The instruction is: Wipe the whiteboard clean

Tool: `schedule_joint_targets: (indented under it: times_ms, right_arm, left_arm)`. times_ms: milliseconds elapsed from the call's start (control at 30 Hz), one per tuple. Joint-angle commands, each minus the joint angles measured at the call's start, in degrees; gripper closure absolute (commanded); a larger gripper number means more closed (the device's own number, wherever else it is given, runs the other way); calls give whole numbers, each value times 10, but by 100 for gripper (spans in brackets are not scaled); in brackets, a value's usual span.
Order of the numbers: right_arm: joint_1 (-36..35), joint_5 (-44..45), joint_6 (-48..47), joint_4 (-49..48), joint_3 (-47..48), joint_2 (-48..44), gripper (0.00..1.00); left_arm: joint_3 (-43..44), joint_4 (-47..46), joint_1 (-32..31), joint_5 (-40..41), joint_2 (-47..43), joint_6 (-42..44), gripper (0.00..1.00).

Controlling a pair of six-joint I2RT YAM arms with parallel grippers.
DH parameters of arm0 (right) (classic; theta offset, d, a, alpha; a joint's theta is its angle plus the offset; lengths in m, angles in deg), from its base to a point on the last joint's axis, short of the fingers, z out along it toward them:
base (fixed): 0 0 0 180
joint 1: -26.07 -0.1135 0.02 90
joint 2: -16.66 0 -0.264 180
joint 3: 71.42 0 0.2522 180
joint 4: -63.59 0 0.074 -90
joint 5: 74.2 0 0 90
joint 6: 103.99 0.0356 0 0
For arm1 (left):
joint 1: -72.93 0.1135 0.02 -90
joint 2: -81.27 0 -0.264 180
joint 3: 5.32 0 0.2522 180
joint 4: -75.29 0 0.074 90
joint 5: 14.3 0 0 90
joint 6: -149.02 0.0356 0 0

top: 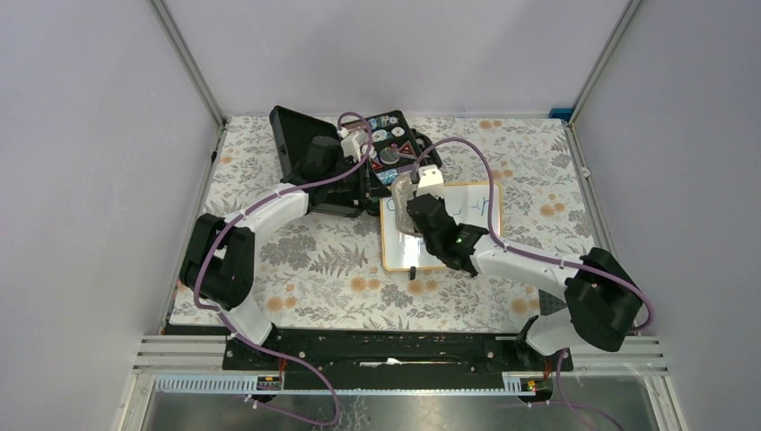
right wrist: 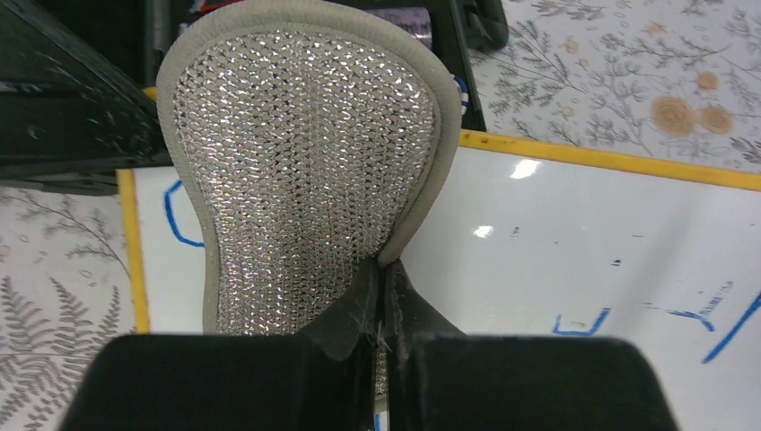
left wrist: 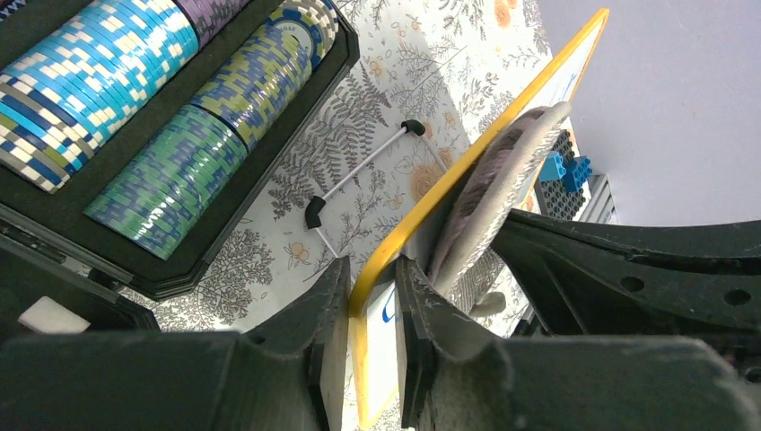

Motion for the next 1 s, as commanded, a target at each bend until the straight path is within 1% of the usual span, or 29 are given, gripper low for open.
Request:
schedule_joint_targets:
  times_ms: [0,67,133,267,367,467,533,667,700,767,867,967]
  right_arm:
    - [-4,-37,30,-39,33,22,100]
    - [3,-19,30,-47,20,10,100]
    - [26,-23,36,-48,-2,-11,100]
    - [131,-54,76,-37,-74,-71,100]
    - [205,-46,97,-9,-126,-120,100]
    - [253,-20,95,17,-158,-167,100]
    - [264,-21,83,17,-164,-180,100]
    - [262,-75,64,15,-147,-166,100]
    - [251,-79,60,15,-140,-158,100]
    - [207,-58,44,9,-127,-141,100]
    - [112,-15,37,4,-104,-107,100]
    - [45,-29,59,-11,-82,-59,100]
  left_arm:
    - [8,12,-4,23,-20,16,100]
    - [9,18,-4,29,-22,19,100]
    - [12,23,-3,33,-23,21,100]
    - [14,24,-4,28,-24,21,100]
    - [12,24,-3,29,-24,21,100]
    - [13,24,-4,28,-23,20,100]
    - [13,24,-4,26,-23,19,100]
    - [13,23,-4,26,-23,19,100]
    - [13,23,-4,26,-23,19,100]
    - [12,23,-4,28,-24,20,100]
    - [12,23,-3,27,-24,20,100]
    - [12,23,-3,29,-24,21,100]
